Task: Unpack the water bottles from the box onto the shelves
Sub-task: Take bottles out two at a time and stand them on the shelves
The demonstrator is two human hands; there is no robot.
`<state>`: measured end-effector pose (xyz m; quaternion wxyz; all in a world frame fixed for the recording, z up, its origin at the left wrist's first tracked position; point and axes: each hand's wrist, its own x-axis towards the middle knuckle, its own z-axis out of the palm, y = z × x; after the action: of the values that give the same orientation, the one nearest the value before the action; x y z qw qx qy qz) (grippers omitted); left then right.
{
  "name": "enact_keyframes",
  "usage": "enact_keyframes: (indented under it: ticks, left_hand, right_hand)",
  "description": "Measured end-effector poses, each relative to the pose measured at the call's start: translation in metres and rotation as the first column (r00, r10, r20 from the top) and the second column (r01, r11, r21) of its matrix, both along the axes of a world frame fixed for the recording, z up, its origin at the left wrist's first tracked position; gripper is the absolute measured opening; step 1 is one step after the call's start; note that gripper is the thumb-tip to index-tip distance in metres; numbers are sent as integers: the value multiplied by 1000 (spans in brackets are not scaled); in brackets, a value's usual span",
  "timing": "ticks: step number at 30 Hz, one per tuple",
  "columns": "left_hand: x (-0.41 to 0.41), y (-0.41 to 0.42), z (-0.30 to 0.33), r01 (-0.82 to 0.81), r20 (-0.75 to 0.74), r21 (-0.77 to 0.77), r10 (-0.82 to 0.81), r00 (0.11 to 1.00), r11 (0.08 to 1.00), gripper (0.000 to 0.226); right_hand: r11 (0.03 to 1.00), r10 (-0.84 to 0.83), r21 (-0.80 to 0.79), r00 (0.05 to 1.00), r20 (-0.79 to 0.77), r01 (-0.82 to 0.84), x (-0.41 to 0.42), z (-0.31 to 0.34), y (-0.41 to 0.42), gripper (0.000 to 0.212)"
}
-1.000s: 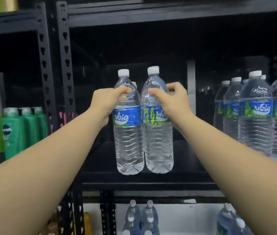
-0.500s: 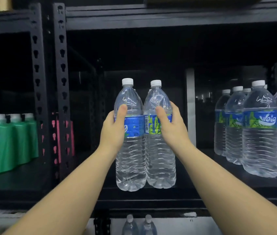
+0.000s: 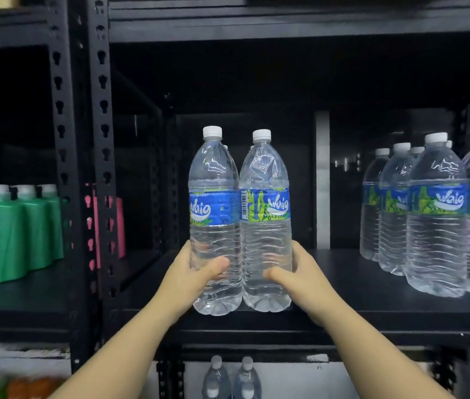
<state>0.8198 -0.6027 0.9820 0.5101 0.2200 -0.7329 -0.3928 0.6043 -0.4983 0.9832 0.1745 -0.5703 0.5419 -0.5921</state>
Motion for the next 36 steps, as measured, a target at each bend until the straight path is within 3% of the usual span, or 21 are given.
enact_keyframes:
  ticks: [3,6,16,23,28,36]
  left_hand:
    - [-1,2,0,21,-14,57,-20,1000,998,72]
    - [-2,3,-1,12,-20,81,-10,1000,997,67]
    - [6,-9,-4,55,39,32,-56,998,998,77]
    - [0,-10,-7,-145,11,83,144,989,986,87]
    - [2,-11,-5,-78,5,113,78,997,991,71]
    - [5,-18,-10,-137,-10,70,138,990,988,85]
  right_hand:
    - [1000,8,-2,999,48,-8,-4,-1,0,66]
    - [1000,2,-2,998,65,-2,-7,-4,0,81]
    - [1000,-11,14,1000,20,11,-6,-5,-1,87]
    - [1000,5,4,1000,24,-5,-7,-5,-1,89]
    - [1000,9,2,1000,26,-9,-8,-5,-2,89]
    - [1000,-5,-7,1000,16,5,-7,-6,-2,86]
